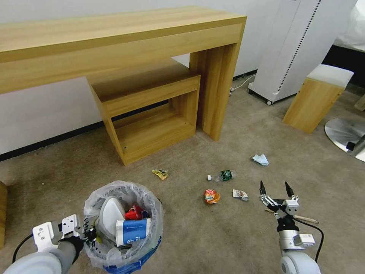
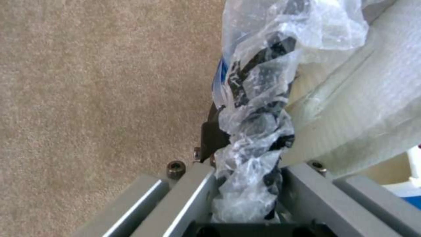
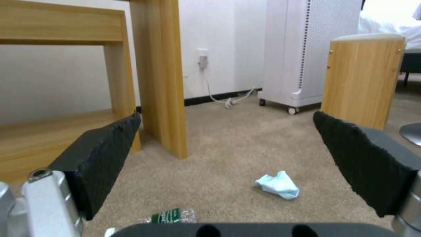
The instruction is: Pick up the trash bin and place the garbage on the floor into it.
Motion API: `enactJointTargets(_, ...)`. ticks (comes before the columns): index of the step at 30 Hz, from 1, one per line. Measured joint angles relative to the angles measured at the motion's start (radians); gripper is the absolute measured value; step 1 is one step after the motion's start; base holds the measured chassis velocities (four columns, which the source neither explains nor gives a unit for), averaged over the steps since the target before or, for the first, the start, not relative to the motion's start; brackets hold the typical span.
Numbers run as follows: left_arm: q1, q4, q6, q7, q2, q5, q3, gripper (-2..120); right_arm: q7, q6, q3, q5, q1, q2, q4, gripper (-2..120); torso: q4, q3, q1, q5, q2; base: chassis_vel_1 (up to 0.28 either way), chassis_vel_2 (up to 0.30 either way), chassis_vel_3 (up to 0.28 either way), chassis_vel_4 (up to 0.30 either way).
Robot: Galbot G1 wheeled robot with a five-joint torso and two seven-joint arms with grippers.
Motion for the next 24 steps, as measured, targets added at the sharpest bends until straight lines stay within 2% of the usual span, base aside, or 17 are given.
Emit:
enactJointTargets(10, 0.002, -0.001, -0.005, -0.012, 0.007, -0.014, -0.013, 0, 0.0, -0.007, -0.003, -0.016, 0.003, -0.002, 0.003, 100, 0.0, 0.0, 0.0, -0.0001, 0.0, -0.016, 0.01, 0.012, -0.019)
enactJointTargets(24, -0.003, 0.001, -0.008, -0.014, 0.003, -0.012, -0.009, 0, 0.002, -0.007, -0.002, -0.012, 0.006, -0.014, -0.007, 100, 0.0, 0.0, 0.0, -0.0001, 0.0, -0.086, 0.094, 0.092, -0.09)
